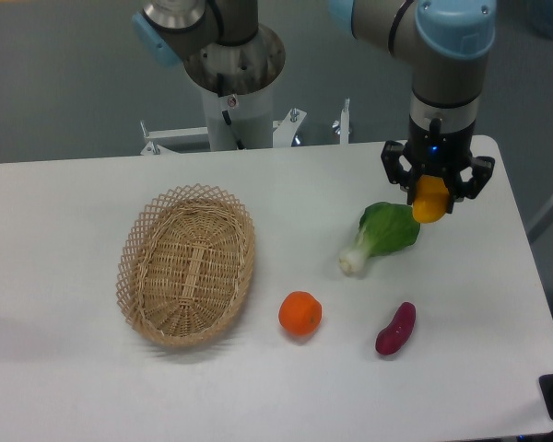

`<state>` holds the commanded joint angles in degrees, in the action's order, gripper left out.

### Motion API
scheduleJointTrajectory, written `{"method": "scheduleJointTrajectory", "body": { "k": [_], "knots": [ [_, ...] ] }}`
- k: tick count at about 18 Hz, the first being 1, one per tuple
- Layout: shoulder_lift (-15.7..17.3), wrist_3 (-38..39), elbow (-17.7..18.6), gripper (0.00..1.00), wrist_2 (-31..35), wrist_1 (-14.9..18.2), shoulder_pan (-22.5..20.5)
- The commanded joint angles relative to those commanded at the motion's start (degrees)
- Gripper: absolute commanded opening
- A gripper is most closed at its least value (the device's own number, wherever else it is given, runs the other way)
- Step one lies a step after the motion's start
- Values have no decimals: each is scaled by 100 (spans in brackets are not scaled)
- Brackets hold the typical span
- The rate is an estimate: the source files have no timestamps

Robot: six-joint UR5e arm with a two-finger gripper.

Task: Place the mango in the basket
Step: 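Lift the held yellow mango up from beside the bok choy, then carry the yellow mango over to the wicker basket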

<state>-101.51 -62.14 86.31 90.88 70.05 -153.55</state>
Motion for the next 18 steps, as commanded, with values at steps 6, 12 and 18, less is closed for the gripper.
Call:
{"method": "scheduleJointTrajectory", "body": {
  "k": [6,12,18],
  "knots": [
    [52,70,70,49,-9,0,18],
    [255,359,281,49,-9,0,219],
    [264,1466,396,49,44,-44,895]
  ]
}}
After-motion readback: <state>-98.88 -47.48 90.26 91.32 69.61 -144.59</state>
